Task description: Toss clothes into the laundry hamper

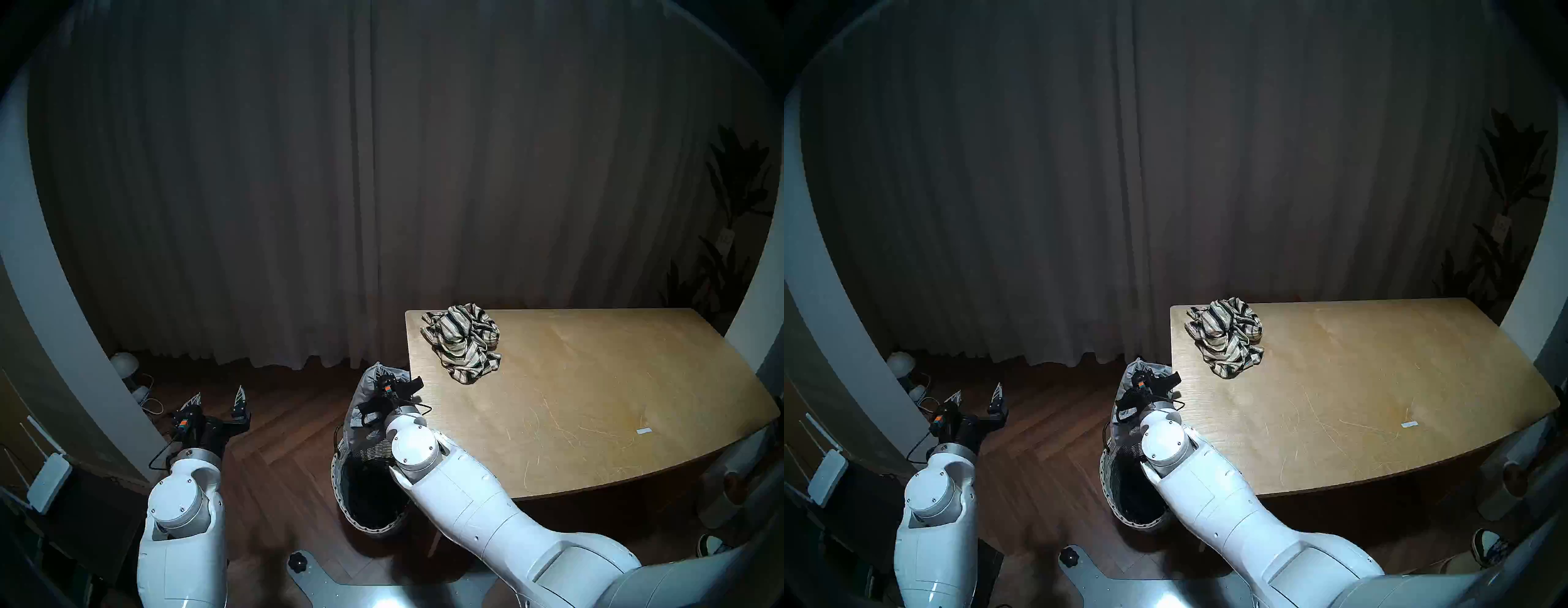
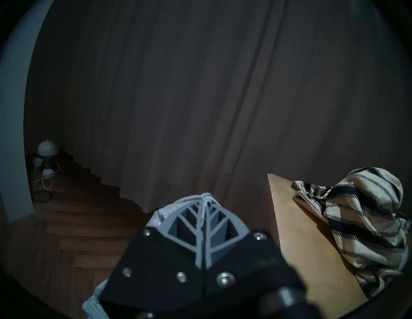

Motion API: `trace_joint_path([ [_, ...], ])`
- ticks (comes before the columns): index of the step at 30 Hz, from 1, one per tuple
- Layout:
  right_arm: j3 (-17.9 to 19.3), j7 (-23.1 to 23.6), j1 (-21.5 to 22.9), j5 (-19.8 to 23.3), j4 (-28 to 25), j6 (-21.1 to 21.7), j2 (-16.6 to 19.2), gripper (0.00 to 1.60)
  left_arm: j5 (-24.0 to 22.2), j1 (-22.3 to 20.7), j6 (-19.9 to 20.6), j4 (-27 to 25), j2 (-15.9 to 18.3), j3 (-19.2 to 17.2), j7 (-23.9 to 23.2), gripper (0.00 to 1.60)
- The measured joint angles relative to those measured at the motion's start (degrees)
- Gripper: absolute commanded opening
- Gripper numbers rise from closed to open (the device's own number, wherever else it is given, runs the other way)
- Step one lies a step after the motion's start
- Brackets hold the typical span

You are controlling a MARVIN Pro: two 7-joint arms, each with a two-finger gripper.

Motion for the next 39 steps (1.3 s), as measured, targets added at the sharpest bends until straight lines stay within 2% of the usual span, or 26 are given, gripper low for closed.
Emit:
trace_joint_path([
  [23,-3.5,-2.0,1.9,-2.4,4.9,-2.4,-2.3,0.0,-1.5,0.9,-1.2,-1.1,0.1,-2.0,0.0,1.6],
  [24,-3.6,-2.4,2.0,-2.5,5.6,-2.5,-2.5,0.11,-1.6,1.1,-1.2,-1.1,0.1,-2.1,0.0,1.6],
  [25,-3.7,-2.6,2.2,-2.6,6.2,-2.6,-2.8,1.6,-1.7,1.3,-1.3,-1.2,0.1,-2.2,-0.1,1.6],
  [33,-4.4,-4.0,3.6,-3.4,9.7,-3.4,-4.0,1.6,-2.5,2.4,-1.7,-1.3,0.1,-2.7,-0.8,1.6],
  [39,-4.6,-4.5,3.5,-3.8,8.8,-3.7,-3.8,1.6,-3.2,2.5,-2.1,-1.2,0.2,-3.1,-1.2,1.6],
])
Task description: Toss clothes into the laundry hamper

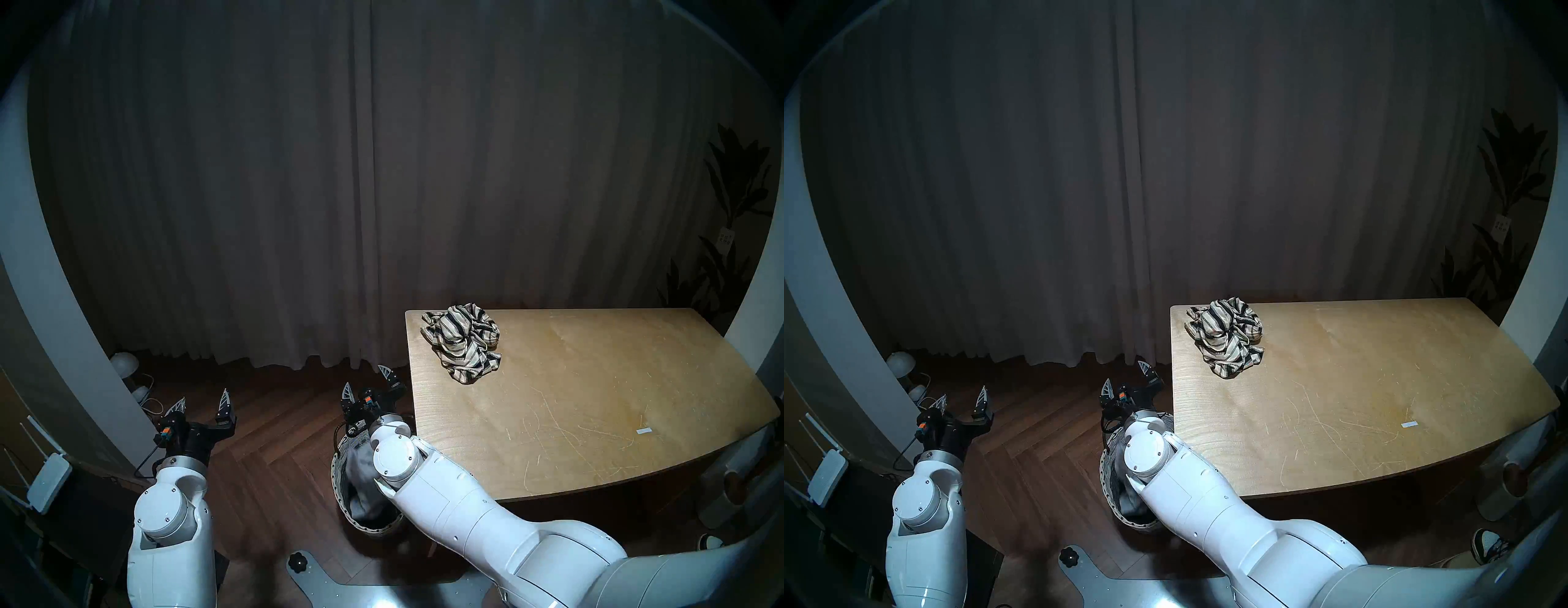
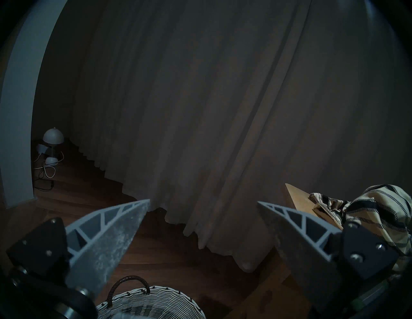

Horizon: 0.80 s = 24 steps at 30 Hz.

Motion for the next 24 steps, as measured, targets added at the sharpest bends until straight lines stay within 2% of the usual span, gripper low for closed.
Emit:
trace_joint_path([
  [5,0.1,-0.2,-0.3,0.0,-2.9,-0.4,0.5,1.6,-0.5,-0.1,-0.4,0.2,0.0,-0.3,-0.3,1.6],
  [10,2.2,-1.4,0.2,1.1,-5.9,-2.1,0.6,1.6,-0.8,-0.1,-0.4,0.2,0.2,-0.5,-0.5,1.6],
  [17,8.1,-4.8,3.8,1.9,-11.0,-5.6,1.4,1.6,-1.3,-0.7,-0.4,0.0,0.4,0.2,-1.3,1.6],
  [24,14.9,-8.7,7.4,2.7,-16.1,-7.2,5.4,1.6,-1.8,-2.2,-0.4,-0.9,0.4,4.5,-3.0,1.6],
])
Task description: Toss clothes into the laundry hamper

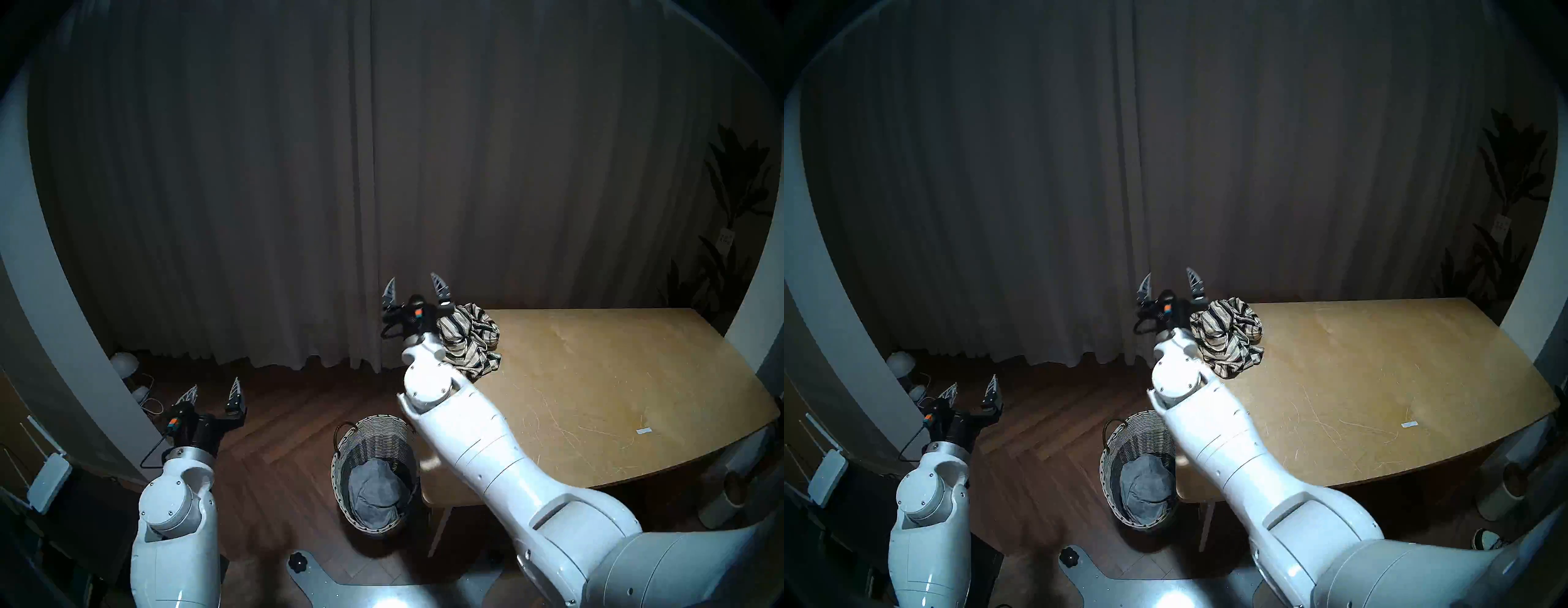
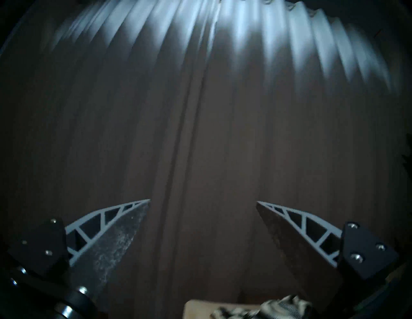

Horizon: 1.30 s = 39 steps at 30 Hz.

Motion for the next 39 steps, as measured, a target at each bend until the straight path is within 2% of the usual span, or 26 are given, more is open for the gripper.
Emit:
trace_joint_path([
  [7,7.6,-3.9,0.4,1.0,-2.3,-0.2,5.3,1.6,0.4,-3.3,0.1,-1.5,-0.2,7.0,-2.8,1.6],
  [18,17.0,-7.2,-5.5,2.8,-2.2,0.0,12.7,1.6,2.9,-9.4,1.8,-2.5,-0.5,18.0,-6.0,1.6],
  [24,19.5,-8.0,-9.5,3.8,-1.1,0.2,15.1,1.6,5.4,-12.7,3.8,-1.8,-0.8,22.4,-6.9,1.6],
  [31,20.7,-8.5,-12.5,4.7,-0.2,0.2,16.3,1.6,7.4,-16.3,5.9,-0.3,-1.2,24.5,-7.1,1.6],
  [39,21.5,-8.9,-15.2,5.6,0.7,0.2,17.1,1.6,9.3,-20.5,8.4,3.8,-1.9,26.2,-7.1,1.6],
])
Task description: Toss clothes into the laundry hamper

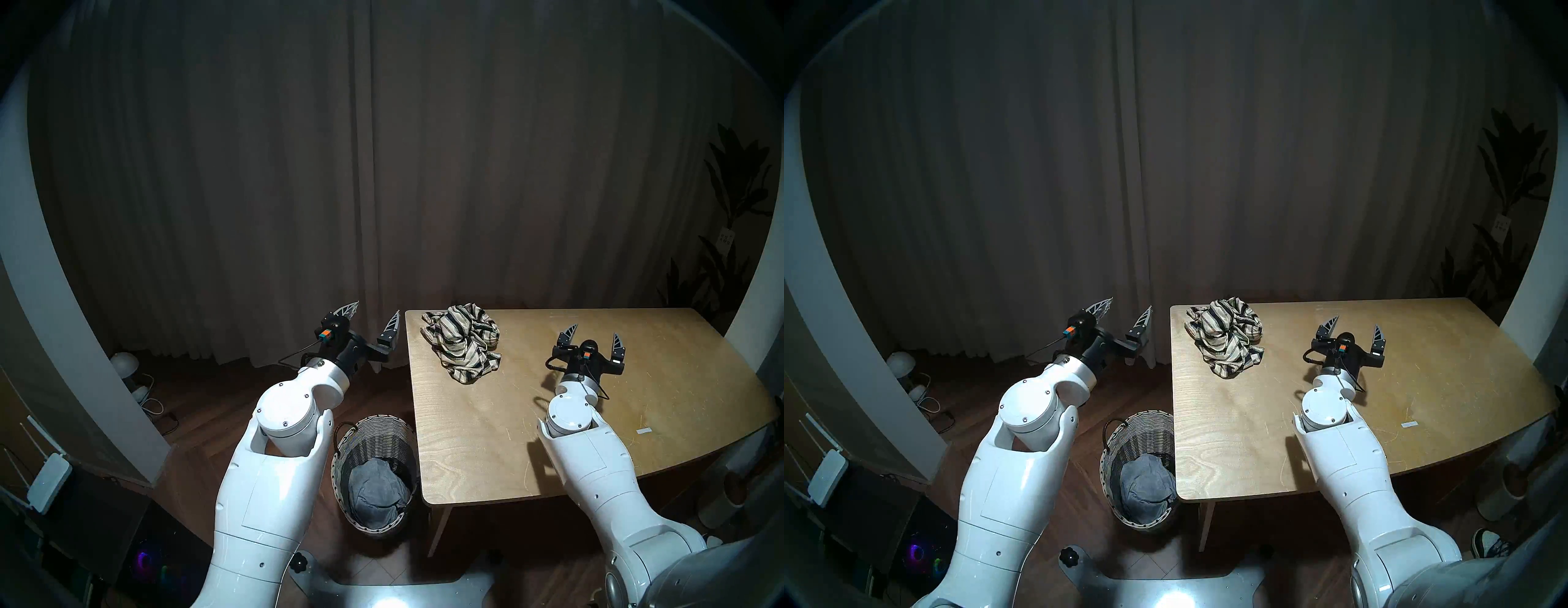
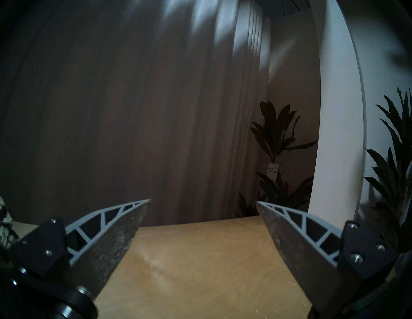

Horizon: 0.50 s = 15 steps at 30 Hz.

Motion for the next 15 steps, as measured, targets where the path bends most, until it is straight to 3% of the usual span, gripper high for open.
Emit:
trace_joint_path([
  [15,1.1,-0.4,-4.2,1.0,1.2,-0.1,1.4,1.6,3.1,-7.6,4.3,8.4,-2.5,3.8,1.0,1.6],
])
